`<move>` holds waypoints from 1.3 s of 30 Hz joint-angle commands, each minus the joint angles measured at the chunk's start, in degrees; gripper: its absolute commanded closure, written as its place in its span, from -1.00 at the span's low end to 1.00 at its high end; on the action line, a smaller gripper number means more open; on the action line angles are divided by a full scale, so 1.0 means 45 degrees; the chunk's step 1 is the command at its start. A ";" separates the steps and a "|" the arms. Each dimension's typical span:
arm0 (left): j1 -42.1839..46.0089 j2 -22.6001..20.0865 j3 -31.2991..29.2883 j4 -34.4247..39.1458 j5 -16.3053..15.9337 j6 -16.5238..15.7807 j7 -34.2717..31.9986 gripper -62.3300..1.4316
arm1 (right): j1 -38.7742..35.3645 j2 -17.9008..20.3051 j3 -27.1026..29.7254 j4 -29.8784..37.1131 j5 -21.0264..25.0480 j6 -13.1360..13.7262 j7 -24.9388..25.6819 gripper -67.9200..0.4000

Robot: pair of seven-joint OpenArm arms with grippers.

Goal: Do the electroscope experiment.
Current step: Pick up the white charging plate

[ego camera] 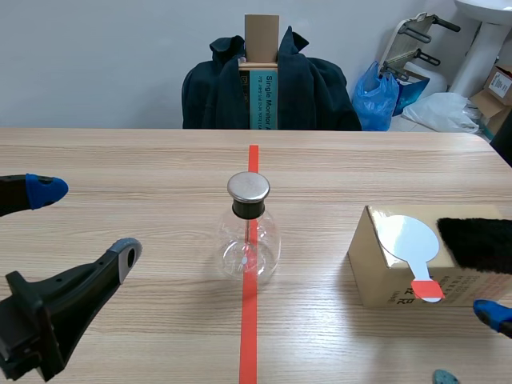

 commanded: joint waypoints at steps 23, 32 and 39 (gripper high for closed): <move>0.0024 0.0034 -0.0024 0.0160 -0.0121 0.0068 -0.0170 -1.00 | 0.2997 -0.1093 -0.0277 -0.0690 -0.0219 -0.0631 -0.2837 -1.00; 0.0029 0.0034 -0.0024 0.0160 -0.0121 0.0068 -0.0165 -1.00 | 0.3206 -0.1617 -0.0661 -0.0155 -0.0199 -0.0631 -0.3337 -1.00; 0.0029 0.0034 -0.0024 0.0160 -0.0121 0.0068 -0.0165 -1.00 | 0.2977 -0.1647 -0.0840 0.0097 -0.0287 -0.0631 -0.3580 -1.00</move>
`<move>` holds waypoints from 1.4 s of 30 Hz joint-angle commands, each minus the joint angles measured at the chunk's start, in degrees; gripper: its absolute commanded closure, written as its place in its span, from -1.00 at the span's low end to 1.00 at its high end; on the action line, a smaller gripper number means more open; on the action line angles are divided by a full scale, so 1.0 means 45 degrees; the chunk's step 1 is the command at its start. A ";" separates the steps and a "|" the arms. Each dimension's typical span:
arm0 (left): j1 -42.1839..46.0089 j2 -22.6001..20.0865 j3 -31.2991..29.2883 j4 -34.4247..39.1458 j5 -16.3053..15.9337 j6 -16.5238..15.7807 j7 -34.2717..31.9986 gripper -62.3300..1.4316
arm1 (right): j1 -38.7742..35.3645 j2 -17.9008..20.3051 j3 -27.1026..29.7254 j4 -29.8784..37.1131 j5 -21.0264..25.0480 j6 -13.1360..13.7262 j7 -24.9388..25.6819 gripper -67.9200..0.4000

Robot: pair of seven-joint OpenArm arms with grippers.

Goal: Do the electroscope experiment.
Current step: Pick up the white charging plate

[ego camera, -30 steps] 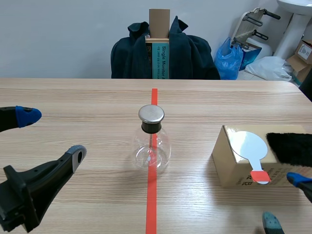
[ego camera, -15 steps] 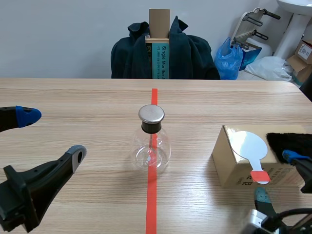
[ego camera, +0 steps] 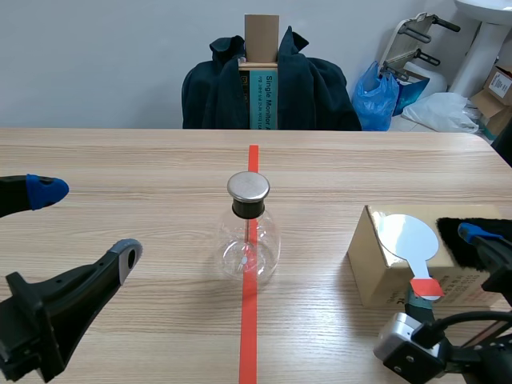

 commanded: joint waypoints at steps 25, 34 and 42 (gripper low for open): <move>0.0029 0.0034 -0.0024 0.0160 -0.0121 0.0068 -0.0165 -1.00 | -0.0447 0.0112 -0.0151 0.0432 -0.1112 -0.0787 -0.0029 -1.00; 0.0029 0.0034 -0.0024 0.0160 -0.0121 0.0068 -0.0165 -1.00 | -0.0442 0.0146 -0.0151 0.0529 -0.1200 -0.0787 -0.0034 -0.70; 0.0029 0.0034 -0.0024 0.0160 -0.0121 0.0068 -0.0165 -1.00 | -0.0442 0.0146 -0.0151 0.0529 -0.1200 -0.0787 -0.0039 0.48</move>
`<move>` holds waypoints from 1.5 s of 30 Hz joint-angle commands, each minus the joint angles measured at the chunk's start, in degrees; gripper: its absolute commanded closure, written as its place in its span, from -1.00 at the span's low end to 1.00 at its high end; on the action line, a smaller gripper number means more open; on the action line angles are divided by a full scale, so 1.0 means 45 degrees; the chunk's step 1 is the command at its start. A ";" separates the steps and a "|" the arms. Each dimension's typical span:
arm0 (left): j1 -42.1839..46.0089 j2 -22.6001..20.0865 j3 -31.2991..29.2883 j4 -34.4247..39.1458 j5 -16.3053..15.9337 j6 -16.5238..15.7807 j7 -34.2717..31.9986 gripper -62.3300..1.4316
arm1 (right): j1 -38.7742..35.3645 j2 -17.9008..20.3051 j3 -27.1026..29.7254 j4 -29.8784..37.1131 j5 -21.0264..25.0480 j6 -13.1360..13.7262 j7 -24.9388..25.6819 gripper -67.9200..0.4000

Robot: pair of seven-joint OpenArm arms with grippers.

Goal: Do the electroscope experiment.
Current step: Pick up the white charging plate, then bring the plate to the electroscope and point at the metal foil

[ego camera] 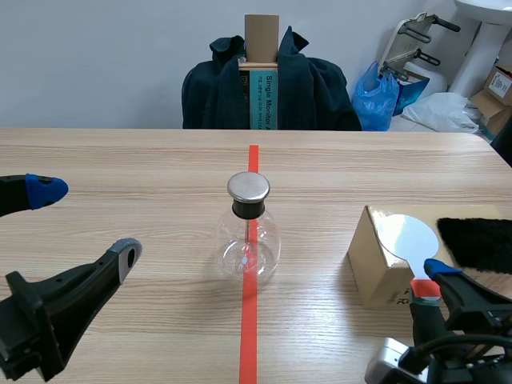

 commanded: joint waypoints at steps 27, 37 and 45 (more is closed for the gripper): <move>0.0019 0.0019 -0.0024 0.0146 -0.0083 0.0078 0.0325 -0.08 | -0.0369 0.0146 0.0112 0.1263 0.0418 -0.0777 -0.0151 0.96; -0.0568 -0.1001 -0.0019 -0.0573 0.0389 0.0078 0.1248 0.87 | -0.1885 0.0724 0.0131 0.4590 0.1841 -0.0777 -0.0039 0.96; -0.1933 -0.2147 0.0160 -0.2953 -0.0112 -0.0112 0.0374 0.87 | -0.1894 0.0986 0.0291 0.6455 0.3055 -0.0777 0.0204 0.96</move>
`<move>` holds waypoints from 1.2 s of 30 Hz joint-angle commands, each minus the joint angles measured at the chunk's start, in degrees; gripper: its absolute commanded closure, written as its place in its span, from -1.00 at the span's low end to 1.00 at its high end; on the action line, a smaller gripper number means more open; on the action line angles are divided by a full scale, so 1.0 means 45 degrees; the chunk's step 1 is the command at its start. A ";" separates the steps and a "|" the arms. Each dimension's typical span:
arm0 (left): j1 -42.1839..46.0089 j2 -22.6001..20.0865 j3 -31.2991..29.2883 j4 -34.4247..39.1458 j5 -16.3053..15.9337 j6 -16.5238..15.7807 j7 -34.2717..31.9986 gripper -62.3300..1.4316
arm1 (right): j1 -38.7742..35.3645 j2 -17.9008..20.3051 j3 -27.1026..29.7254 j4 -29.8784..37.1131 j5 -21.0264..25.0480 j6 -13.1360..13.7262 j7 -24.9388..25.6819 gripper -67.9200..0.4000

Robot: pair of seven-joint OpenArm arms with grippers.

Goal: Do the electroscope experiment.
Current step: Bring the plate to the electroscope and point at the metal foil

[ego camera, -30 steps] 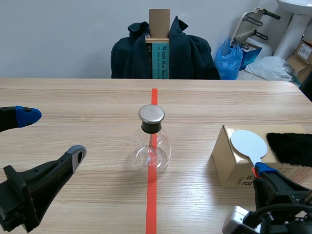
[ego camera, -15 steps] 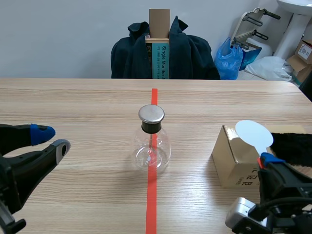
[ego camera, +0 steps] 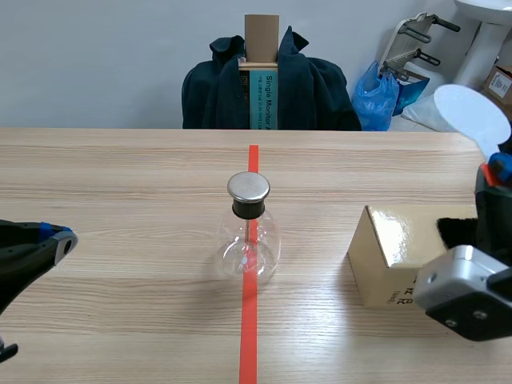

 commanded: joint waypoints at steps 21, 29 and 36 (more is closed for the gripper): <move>-0.6747 0.0010 0.6343 -0.7728 0.0306 -0.1579 -0.4619 0.84 | 0.1433 0.0840 0.0039 0.2531 0.0821 -0.0005 0.1481 0.96; -0.8578 0.1554 0.8762 -0.9515 0.0593 -0.1146 -0.5017 0.84 | 0.2239 0.1307 -0.0641 0.2521 0.0850 0.1496 0.0578 0.96; -0.9437 0.2671 0.9282 -1.0958 0.0879 -0.0423 -0.5027 0.84 | 0.2623 0.1603 -0.1205 0.2521 0.0748 0.1608 0.0151 0.96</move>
